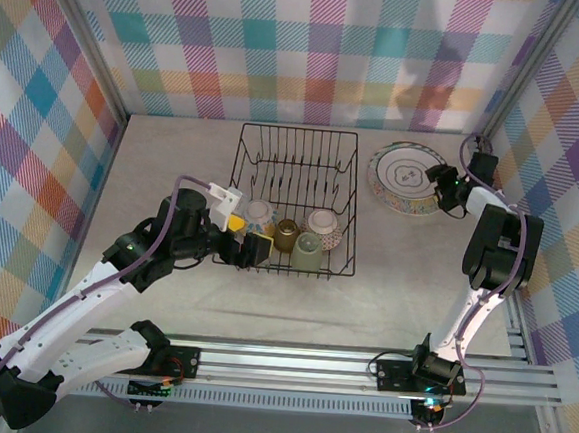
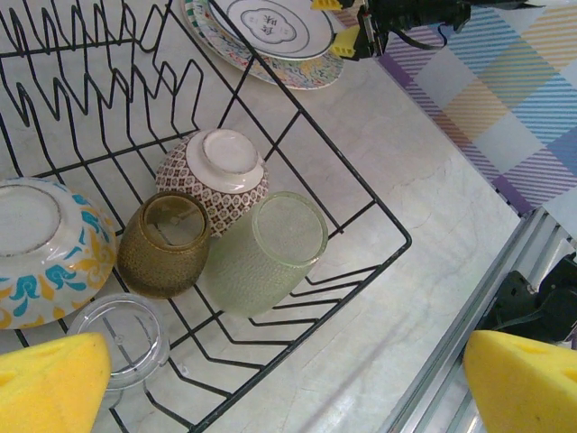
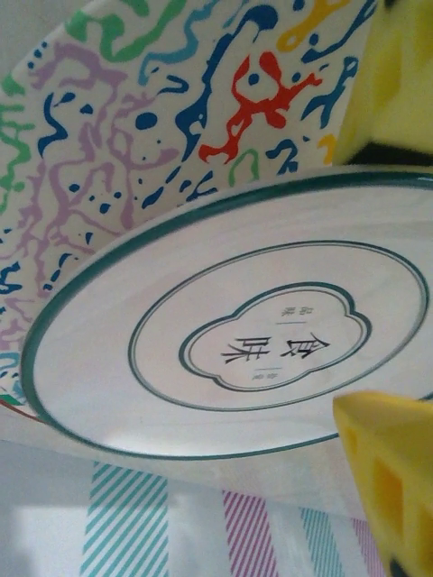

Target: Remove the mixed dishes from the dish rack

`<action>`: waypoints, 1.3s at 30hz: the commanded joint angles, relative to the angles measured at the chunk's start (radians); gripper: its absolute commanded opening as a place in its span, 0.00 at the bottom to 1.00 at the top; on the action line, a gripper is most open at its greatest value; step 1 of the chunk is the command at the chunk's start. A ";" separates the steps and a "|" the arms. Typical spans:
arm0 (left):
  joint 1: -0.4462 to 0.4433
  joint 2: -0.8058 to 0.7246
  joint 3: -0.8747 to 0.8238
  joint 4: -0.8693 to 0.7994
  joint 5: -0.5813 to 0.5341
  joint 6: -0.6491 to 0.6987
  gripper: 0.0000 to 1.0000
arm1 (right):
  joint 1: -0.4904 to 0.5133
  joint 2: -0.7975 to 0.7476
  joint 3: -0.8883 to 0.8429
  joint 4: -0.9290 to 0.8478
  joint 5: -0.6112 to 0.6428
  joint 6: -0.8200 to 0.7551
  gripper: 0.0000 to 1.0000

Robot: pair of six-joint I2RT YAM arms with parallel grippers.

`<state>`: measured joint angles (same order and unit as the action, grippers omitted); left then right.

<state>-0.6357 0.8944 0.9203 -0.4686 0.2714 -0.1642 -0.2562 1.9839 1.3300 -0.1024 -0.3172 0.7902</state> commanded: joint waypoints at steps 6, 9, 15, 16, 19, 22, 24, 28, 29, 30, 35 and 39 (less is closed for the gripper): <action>0.013 -0.012 -0.009 0.005 -0.032 0.002 1.00 | -0.007 -0.022 0.097 -0.212 0.048 -0.016 0.82; 0.014 -0.012 -0.005 0.003 -0.042 -0.006 1.00 | -0.005 -0.060 0.085 -0.238 0.075 -0.016 0.83; 0.012 -0.011 0.029 -0.046 -0.044 -0.060 1.00 | -0.002 -0.237 -0.003 -0.248 0.114 -0.034 0.92; 0.011 -0.012 0.035 -0.056 -0.042 -0.075 1.00 | -0.002 -0.270 -0.025 -0.247 0.115 -0.034 0.94; 0.010 -0.008 0.056 -0.098 -0.028 -0.125 1.00 | 0.005 -0.400 -0.110 -0.230 0.109 -0.034 0.97; -0.006 0.004 0.079 -0.141 -0.024 -0.159 1.00 | 0.037 -0.544 -0.202 -0.218 0.107 -0.049 0.99; -0.025 0.027 0.103 -0.177 -0.036 -0.178 1.00 | 0.070 -0.637 -0.242 -0.250 0.108 -0.075 0.99; -0.086 0.069 0.142 -0.217 -0.070 -0.216 1.00 | 0.112 -0.801 -0.307 -0.315 0.068 -0.128 0.99; -0.103 0.080 0.148 -0.219 -0.083 -0.225 1.00 | 0.122 -0.843 -0.319 -0.339 0.057 -0.140 0.99; -0.116 0.092 0.155 -0.224 -0.095 -0.233 1.00 | 0.131 -0.884 -0.333 -0.362 0.046 -0.148 0.99; -0.166 0.189 0.222 -0.267 -0.159 -0.215 1.00 | 0.148 -1.048 -0.394 -0.432 -0.047 -0.168 0.99; -0.206 0.272 0.268 -0.281 -0.235 -0.181 1.00 | 0.150 -1.107 -0.400 -0.505 -0.133 -0.213 0.99</action>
<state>-0.8162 1.1313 1.1423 -0.7094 0.1112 -0.3695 -0.1116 0.8986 0.9401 -0.5236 -0.3599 0.6365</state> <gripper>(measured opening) 0.999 0.988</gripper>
